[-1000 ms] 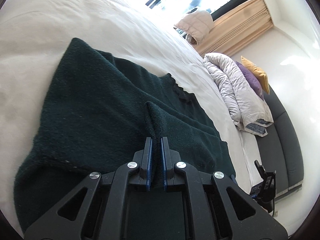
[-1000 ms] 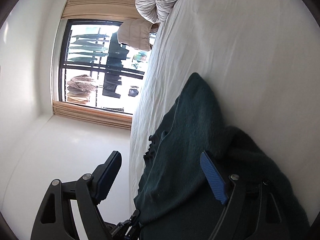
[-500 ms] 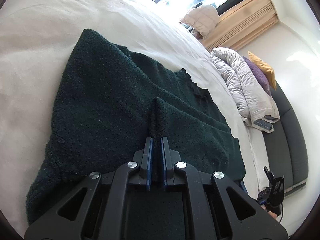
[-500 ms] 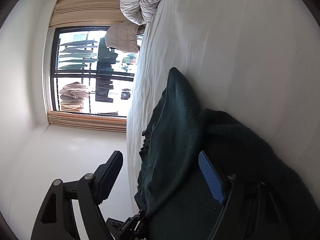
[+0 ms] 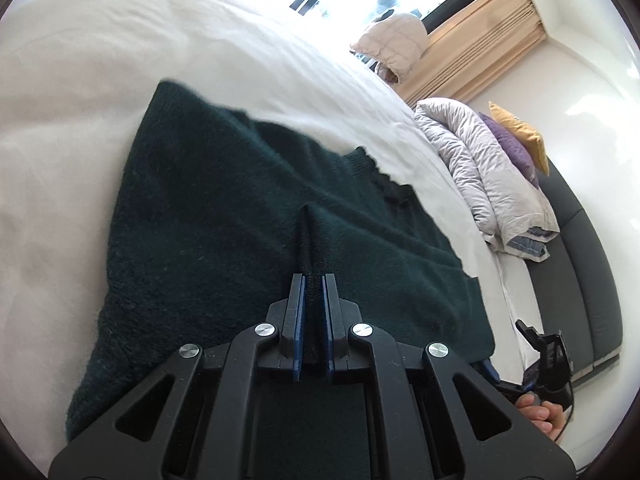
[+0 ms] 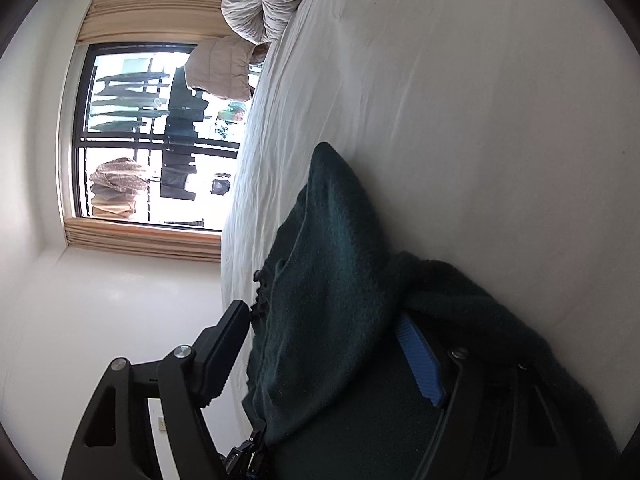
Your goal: Fold small clothes
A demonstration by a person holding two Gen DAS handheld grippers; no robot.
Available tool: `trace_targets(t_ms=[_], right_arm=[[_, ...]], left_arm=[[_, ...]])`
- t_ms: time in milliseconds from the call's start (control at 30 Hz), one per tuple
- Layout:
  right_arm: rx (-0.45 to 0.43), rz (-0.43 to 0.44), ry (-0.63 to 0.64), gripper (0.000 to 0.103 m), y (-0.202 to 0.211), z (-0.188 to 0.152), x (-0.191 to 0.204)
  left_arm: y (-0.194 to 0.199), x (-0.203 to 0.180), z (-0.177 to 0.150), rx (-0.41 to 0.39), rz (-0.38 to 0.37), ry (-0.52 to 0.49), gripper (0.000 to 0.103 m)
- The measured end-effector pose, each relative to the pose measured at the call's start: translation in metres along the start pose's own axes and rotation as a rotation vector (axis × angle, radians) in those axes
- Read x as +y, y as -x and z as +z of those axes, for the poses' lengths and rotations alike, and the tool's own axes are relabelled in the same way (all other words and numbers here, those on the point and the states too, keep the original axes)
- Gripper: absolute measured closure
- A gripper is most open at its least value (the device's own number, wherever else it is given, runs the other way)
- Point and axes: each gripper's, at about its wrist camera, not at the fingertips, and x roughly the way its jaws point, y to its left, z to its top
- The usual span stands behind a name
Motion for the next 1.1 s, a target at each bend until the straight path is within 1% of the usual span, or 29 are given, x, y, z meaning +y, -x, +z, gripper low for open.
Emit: trace_targets(t_ms=[67,133,167,233,267,333,400,433,500,533,600,667,700,800,900,933,1000,1033,1067,1100], right_arm=[[0.031,-0.046,0.050,0.030,0.002,-0.005,0.003],[0.045,-0.101,0.076,0.030,0.007,-0.011,0.007],[0.049,-0.129,0.100,0.030,0.010,-0.014,0.011],[0.032,-0.168,0.164,0.029,0.015,-0.018,0.026],[0.024,-0.168,0.206,0.029,0.016,-0.020,0.036],[0.034,-0.139,0.285,0.029,0.012,-0.022,0.059],[0.066,-0.093,0.354,0.029,-0.001,-0.027,0.083],[0.087,-0.059,0.387,0.029,-0.008,-0.030,0.093],[0.158,0.019,0.430,0.029,-0.033,-0.033,0.106],[0.182,0.013,0.421,0.029,-0.046,-0.033,0.105],[0.205,-0.030,0.404,0.030,-0.072,-0.029,0.102],[0.209,-0.060,0.428,0.030,-0.092,-0.023,0.103],[0.201,-0.101,0.449,0.030,-0.100,-0.018,0.105],[0.167,-0.162,0.535,0.030,-0.112,-0.002,0.115],[0.180,-0.219,0.593,0.031,-0.125,0.016,0.126],[0.190,-0.244,0.621,0.033,-0.131,0.020,0.131],[0.224,-0.293,0.668,0.039,-0.146,0.024,0.138],[0.252,-0.311,0.685,0.042,-0.156,0.022,0.141],[0.283,-0.335,0.704,0.048,-0.164,0.021,0.141],[0.307,-0.364,0.725,0.050,-0.173,0.018,0.141]], left_arm=[[-0.002,-0.001,-0.004,-0.015,0.008,-0.020,0.096],[-0.004,-0.006,-0.006,-0.025,0.030,-0.051,0.096],[-0.005,-0.006,-0.007,-0.029,0.030,-0.056,0.096],[-0.007,-0.001,-0.008,-0.031,0.012,-0.040,0.095],[-0.007,0.000,-0.008,-0.034,0.006,-0.034,0.095],[-0.009,0.001,-0.009,-0.040,-0.002,-0.032,0.095],[-0.011,0.002,-0.009,-0.044,-0.006,-0.032,0.095],[-0.012,0.002,-0.009,-0.045,-0.009,-0.030,0.095],[-0.014,0.001,-0.008,-0.045,-0.010,-0.030,0.095],[-0.014,0.002,-0.008,-0.046,-0.011,-0.031,0.095],[-0.015,0.003,-0.010,-0.052,-0.018,-0.031,0.095],[-0.015,0.005,-0.011,-0.058,-0.027,-0.029,0.095],[-0.015,0.005,-0.012,-0.061,-0.029,-0.031,0.095],[-0.015,0.006,-0.014,-0.070,-0.029,-0.042,0.095],[-0.016,0.005,-0.014,-0.081,-0.032,-0.049,0.095],[-0.015,0.005,-0.015,-0.085,-0.035,-0.050,0.095],[-0.015,0.006,-0.015,-0.094,-0.041,-0.051,0.095],[-0.012,0.007,-0.017,-0.100,-0.041,-0.055,0.095],[-0.011,0.006,-0.018,-0.105,-0.041,-0.059,0.095],[-0.011,0.006,-0.018,-0.108,-0.040,-0.062,0.095]])
